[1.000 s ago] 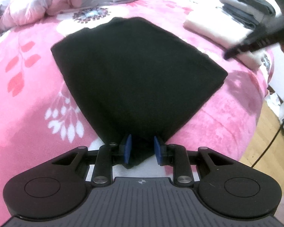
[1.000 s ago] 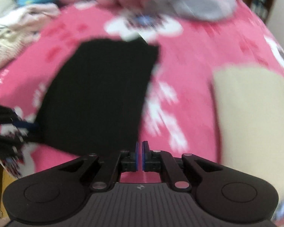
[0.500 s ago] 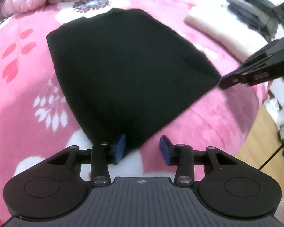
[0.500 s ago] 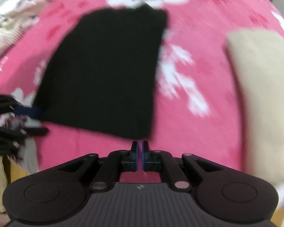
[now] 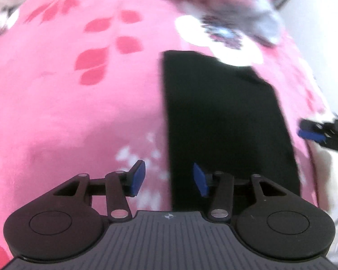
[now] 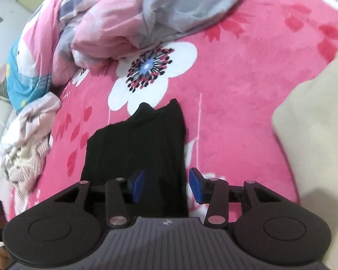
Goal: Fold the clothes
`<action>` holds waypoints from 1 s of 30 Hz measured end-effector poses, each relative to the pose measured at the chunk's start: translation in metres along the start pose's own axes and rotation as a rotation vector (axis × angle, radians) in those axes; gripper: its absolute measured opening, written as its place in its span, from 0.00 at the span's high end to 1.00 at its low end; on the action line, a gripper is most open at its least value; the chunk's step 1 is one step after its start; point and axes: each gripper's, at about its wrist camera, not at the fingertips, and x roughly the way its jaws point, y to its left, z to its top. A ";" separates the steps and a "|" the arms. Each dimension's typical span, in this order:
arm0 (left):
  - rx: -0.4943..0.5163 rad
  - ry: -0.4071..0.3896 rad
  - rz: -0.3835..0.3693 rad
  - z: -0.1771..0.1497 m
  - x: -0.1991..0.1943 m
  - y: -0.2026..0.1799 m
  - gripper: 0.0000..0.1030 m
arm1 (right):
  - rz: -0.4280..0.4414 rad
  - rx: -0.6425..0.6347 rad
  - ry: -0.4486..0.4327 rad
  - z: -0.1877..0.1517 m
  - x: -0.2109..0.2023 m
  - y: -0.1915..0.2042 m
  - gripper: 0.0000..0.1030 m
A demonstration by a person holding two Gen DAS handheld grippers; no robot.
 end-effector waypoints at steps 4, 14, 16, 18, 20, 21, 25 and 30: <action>-0.021 0.056 0.041 0.010 0.016 0.000 0.54 | 0.005 0.057 0.045 0.002 0.012 -0.018 0.54; 0.001 0.147 0.236 0.017 0.023 -0.032 0.54 | -0.085 -0.167 0.022 0.000 -0.003 0.021 0.56; -0.003 0.173 0.258 0.018 0.027 -0.035 0.52 | -0.136 -0.295 0.022 -0.006 0.000 0.043 0.58; 0.003 0.192 0.285 0.020 0.030 -0.039 0.49 | -0.150 -0.382 0.016 -0.013 0.005 0.062 0.60; 0.023 0.199 0.315 0.021 0.030 -0.043 0.45 | -0.162 -0.420 0.011 -0.018 0.010 0.074 0.61; 0.034 0.201 0.330 0.021 0.031 -0.045 0.43 | -0.170 -0.428 0.012 -0.020 0.013 0.078 0.61; 0.067 0.196 0.354 0.020 0.030 -0.048 0.40 | -0.209 -0.461 0.014 -0.029 0.024 0.097 0.61; 0.095 0.182 0.363 0.016 0.028 -0.046 0.36 | -0.250 -0.499 0.006 -0.043 0.031 0.115 0.61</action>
